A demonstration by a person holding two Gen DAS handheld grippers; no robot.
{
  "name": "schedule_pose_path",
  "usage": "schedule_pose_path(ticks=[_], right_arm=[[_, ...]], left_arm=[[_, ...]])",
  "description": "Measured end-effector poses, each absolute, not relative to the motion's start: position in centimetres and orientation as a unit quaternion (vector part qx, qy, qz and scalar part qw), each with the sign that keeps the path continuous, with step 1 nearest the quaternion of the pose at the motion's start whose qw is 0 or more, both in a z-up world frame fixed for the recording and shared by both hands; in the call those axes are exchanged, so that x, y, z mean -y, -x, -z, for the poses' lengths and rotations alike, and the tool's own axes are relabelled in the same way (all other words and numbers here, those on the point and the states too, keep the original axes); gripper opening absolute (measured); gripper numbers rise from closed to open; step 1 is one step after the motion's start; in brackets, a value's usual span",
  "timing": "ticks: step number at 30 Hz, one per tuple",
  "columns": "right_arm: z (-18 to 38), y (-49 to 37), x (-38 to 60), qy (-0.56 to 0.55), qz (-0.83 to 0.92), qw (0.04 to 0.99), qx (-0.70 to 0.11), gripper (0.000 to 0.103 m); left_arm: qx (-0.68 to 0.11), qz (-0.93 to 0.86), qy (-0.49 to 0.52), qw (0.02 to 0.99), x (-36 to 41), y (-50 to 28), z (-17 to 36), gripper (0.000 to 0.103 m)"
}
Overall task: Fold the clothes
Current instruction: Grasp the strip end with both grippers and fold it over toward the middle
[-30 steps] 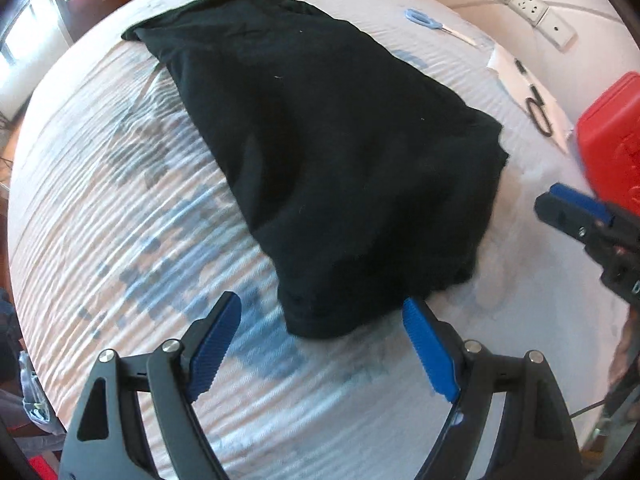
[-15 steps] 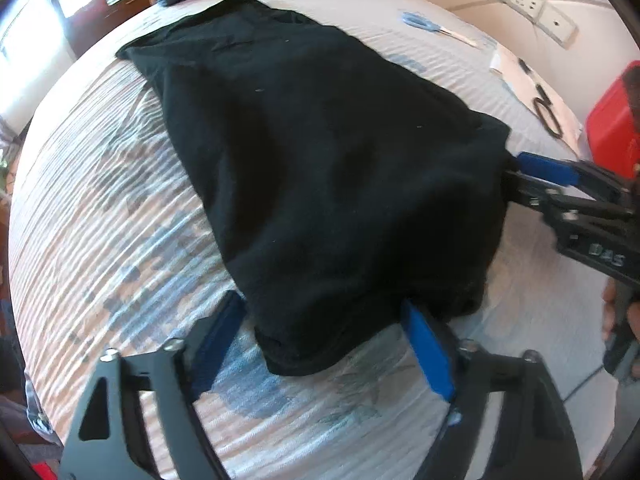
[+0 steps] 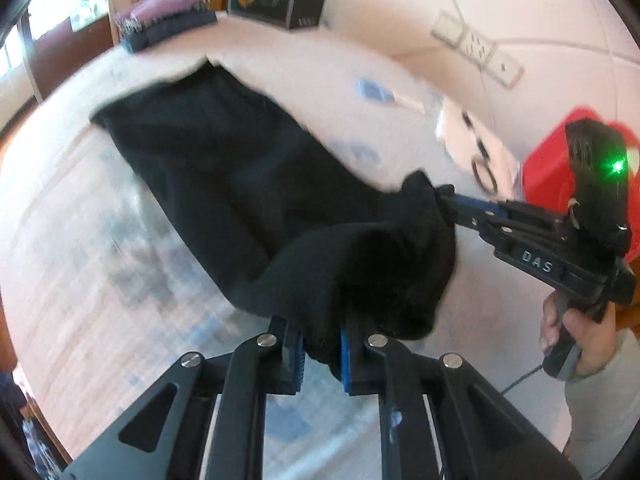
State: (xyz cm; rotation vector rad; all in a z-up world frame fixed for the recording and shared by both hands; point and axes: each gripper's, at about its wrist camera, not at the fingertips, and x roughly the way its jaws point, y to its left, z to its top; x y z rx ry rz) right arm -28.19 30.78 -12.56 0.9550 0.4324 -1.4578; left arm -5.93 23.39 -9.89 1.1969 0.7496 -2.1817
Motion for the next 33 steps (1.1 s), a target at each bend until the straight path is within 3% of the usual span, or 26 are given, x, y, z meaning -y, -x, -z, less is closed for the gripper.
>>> schedule_pose_path(ticks=[11, 19, 21, 22, 23, 24, 26, 28, 33], right_arm=[[7.7, 28.2, -11.8, -0.392, 0.652, 0.644, -0.085, 0.011], [11.5, 28.6, 6.2, -0.437, 0.632, 0.628, -0.120, 0.012], [13.1, 28.6, 8.6, -0.459, 0.629, 0.613, -0.135, 0.020], [13.7, 28.7, 9.5, -0.467, 0.629, 0.606, -0.140, 0.027], [13.6, 28.7, 9.3, -0.466, 0.630, 0.605, -0.140, 0.030], [13.6, 28.6, 9.1, -0.464, 0.632, 0.604, -0.141, 0.031], [13.0, 28.5, 7.5, -0.458, 0.646, 0.592, -0.151, 0.038], [12.3, 28.0, 4.5, -0.449, 0.663, 0.577, -0.161, 0.044], [12.1, 26.7, -4.3, -0.462, 0.697, 0.531, -0.137, 0.056]], left_arm=[[-0.304, 0.821, -0.384, 0.292, -3.6, 4.5, 6.6, 0.012], [-0.371, 0.774, -0.413, 0.306, 12.3, 3.2, 12.8, 0.014], [-0.391, 0.764, -0.423, 0.291, 14.5, 3.2, 14.4, 0.027], [-0.399, 0.762, -0.426, 0.280, 15.3, 3.2, 15.0, 0.039], [-0.394, 0.768, -0.425, 0.275, 15.3, 3.2, 14.9, 0.052], [-0.383, 0.775, -0.425, 0.267, 15.0, 3.3, 14.6, 0.060], [-0.366, 0.789, -0.421, 0.259, 14.0, 3.2, 13.6, 0.092], [-0.338, 0.804, -0.412, 0.264, 13.0, 2.8, 12.1, 0.096], [-0.317, 0.817, -0.407, 0.258, 9.4, 1.7, 10.3, 0.096]])
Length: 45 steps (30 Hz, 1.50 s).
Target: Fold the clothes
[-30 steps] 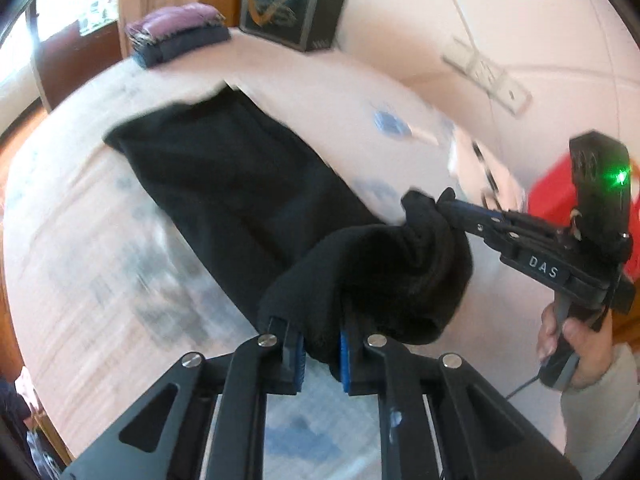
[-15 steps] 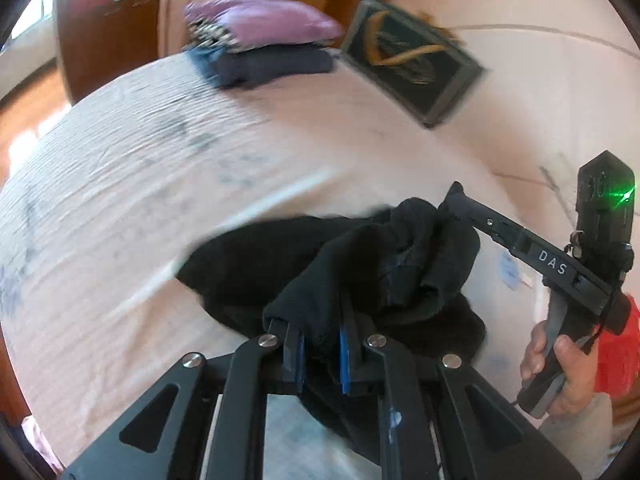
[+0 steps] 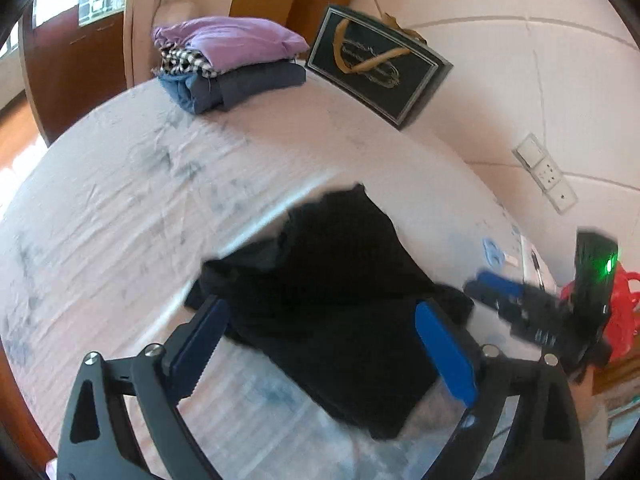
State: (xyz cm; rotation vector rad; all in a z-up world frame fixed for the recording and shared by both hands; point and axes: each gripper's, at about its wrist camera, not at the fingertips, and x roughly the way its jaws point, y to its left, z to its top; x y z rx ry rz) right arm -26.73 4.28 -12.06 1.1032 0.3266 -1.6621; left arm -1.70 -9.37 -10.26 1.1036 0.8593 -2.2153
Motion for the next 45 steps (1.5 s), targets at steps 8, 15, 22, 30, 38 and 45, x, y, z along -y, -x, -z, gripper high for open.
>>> schedule_pose_path(ticks=[8, 15, 22, 30, 38, 45], right_arm=[[13.8, 26.1, -10.5, -0.496, 0.711, 0.492, -0.075, 0.055], [14.1, 28.2, -9.8, -0.483, 0.690, 0.526, -0.116, 0.055], [17.8, 28.4, -6.4, -0.484, 0.647, 0.571, -0.149, 0.058], [14.2, 25.8, -10.7, -0.462, 0.652, 0.573, -0.181, 0.010], [14.8, 25.8, -16.1, -0.497, 0.690, 0.495, -0.176, 0.043], [12.6, 22.1, -17.5, -0.510, 0.707, 0.482, -0.085, 0.054]], left_arm=[[-0.368, 0.788, -0.416, 0.266, 1.8, -0.5, 15.4, 0.087], [-0.365, 0.790, -0.394, 0.296, -2.5, 1.4, 17.9, 0.088], [-0.325, 0.795, -0.408, 0.310, -3.3, 3.6, 18.2, 0.020], [-0.303, 0.808, -0.441, 0.247, -7.5, 0.9, 15.3, 0.018], [-0.272, 0.812, -0.467, 0.219, -7.5, -3.1, 12.1, 0.029], [-0.211, 0.837, -0.466, 0.192, 2.5, 2.3, 8.9, 0.049]])
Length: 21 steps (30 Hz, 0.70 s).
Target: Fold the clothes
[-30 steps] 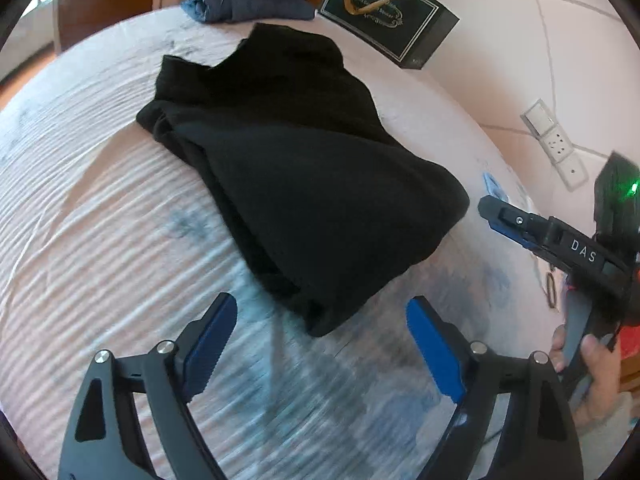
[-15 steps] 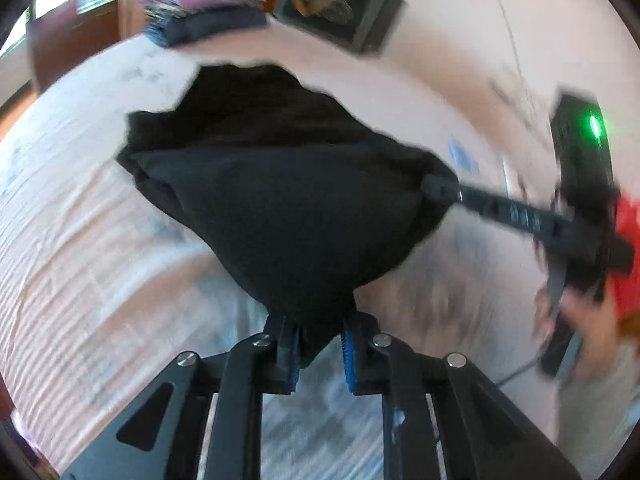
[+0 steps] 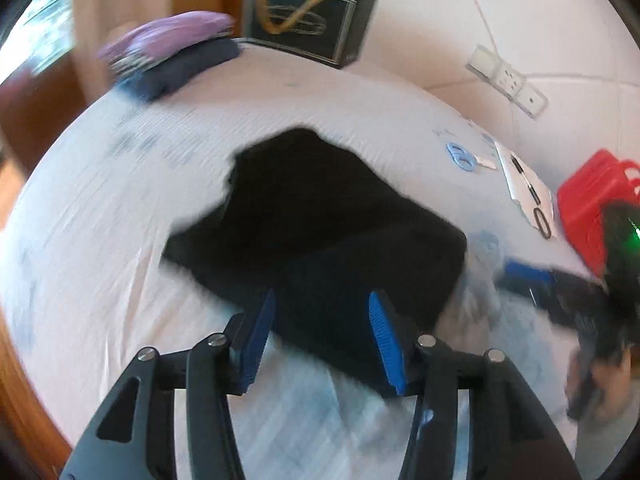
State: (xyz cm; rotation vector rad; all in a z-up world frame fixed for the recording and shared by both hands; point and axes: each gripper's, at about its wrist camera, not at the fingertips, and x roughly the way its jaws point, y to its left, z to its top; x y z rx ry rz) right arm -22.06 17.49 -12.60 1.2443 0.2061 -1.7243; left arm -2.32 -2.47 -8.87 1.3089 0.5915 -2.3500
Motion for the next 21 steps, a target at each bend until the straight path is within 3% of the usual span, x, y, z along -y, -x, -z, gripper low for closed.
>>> schedule_pose_path(ticks=[4, 6, 7, 11, 15, 18, 20, 21], right_arm=[[12.5, 20.8, -15.1, -0.520, 0.713, 0.469, -0.043, 0.054], [12.4, 20.3, -13.8, -0.525, 0.714, 0.464, -0.022, 0.038], [12.6, 20.5, -13.3, -0.531, 0.707, 0.467, -0.010, 0.025], [16.0, 20.8, -11.3, -0.570, 0.717, 0.399, -0.045, 0.024], [15.9, 19.5, -13.1, -0.578, 0.725, 0.373, -0.041, 0.023], [14.7, 18.1, -14.8, -0.570, 0.734, 0.369, -0.030, 0.028], [14.1, 17.0, -15.4, -0.563, 0.736, 0.376, -0.011, 0.034], [13.8, 16.3, -15.7, -0.558, 0.737, 0.382, 0.002, 0.035]], left_arm=[[-0.151, 0.839, -0.492, 0.178, 7.3, 8.4, 10.7, 0.049], [-0.130, 0.830, -0.509, 0.188, 9.4, 10.6, 12.4, 0.039], [-0.121, 0.825, -0.517, 0.194, 10.3, 11.5, 13.4, 0.035], [-0.091, 0.810, -0.537, 0.216, 13.2, 14.0, 16.5, 0.037], [-0.138, 0.816, -0.526, 0.196, 14.5, 12.4, 14.2, 0.038], [-0.180, 0.826, -0.507, 0.169, 14.2, 8.7, 11.4, 0.054], [-0.199, 0.823, -0.508, 0.158, 13.2, 5.6, 10.6, 0.078], [-0.198, 0.823, -0.509, 0.157, 12.6, 4.3, 10.5, 0.080]])
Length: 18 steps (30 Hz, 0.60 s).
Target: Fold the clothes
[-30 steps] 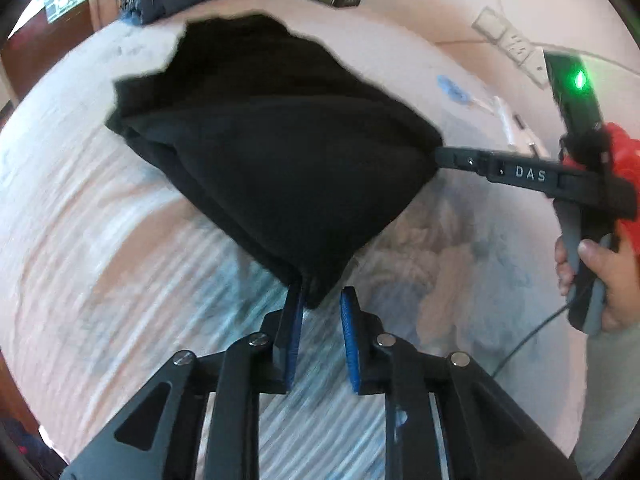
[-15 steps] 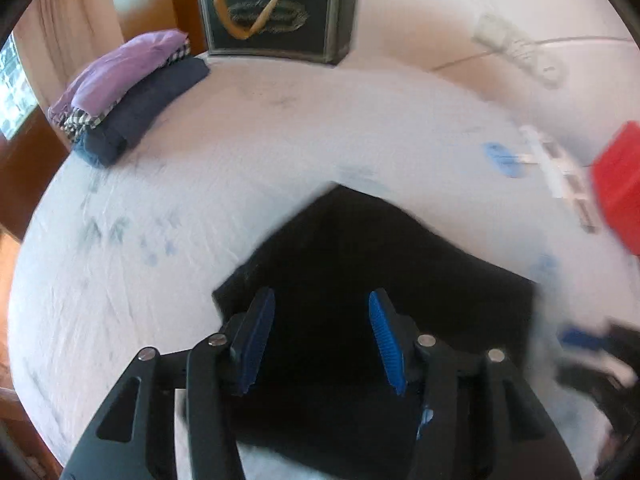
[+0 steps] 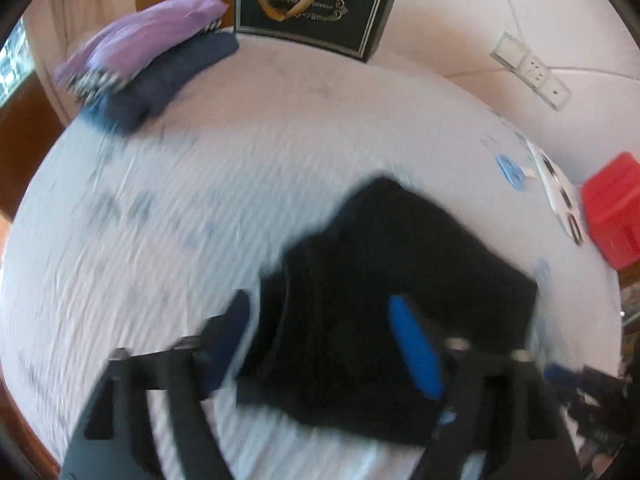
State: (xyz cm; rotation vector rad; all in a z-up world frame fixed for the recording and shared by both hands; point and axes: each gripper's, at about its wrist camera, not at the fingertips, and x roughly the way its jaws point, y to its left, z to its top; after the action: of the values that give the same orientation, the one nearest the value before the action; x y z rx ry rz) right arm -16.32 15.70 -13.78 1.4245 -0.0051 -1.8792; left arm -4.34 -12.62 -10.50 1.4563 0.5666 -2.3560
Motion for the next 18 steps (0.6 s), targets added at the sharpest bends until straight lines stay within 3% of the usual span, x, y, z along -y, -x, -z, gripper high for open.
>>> schedule_pose_path(ticks=[8, 10, 11, 12, 18], right_arm=[[13.5, 12.2, -15.6, -0.549, 0.756, 0.355, 0.035, 0.047], [13.4, 11.9, -15.4, -0.545, 0.766, 0.338, 0.045, 0.060], [13.5, 11.7, -15.2, -0.541, 0.772, 0.330, 0.054, 0.061], [13.4, 11.4, -14.8, -0.535, 0.780, 0.319, 0.059, 0.061], [13.0, 7.7, -12.9, -0.529, 0.815, 0.237, 0.014, 0.062]], left_arm=[[-0.139, 0.830, -0.517, 0.155, 10.3, 1.1, 12.0, 0.082], [-0.132, 0.837, -0.513, 0.140, 10.6, 1.8, 12.4, 0.078], [-0.130, 0.838, -0.514, 0.131, 10.8, 2.1, 12.7, 0.068], [-0.131, 0.837, -0.518, 0.117, 11.3, 2.4, 13.0, 0.065], [-0.139, 0.830, -0.539, 0.046, 14.2, 1.6, 14.0, 0.065]])
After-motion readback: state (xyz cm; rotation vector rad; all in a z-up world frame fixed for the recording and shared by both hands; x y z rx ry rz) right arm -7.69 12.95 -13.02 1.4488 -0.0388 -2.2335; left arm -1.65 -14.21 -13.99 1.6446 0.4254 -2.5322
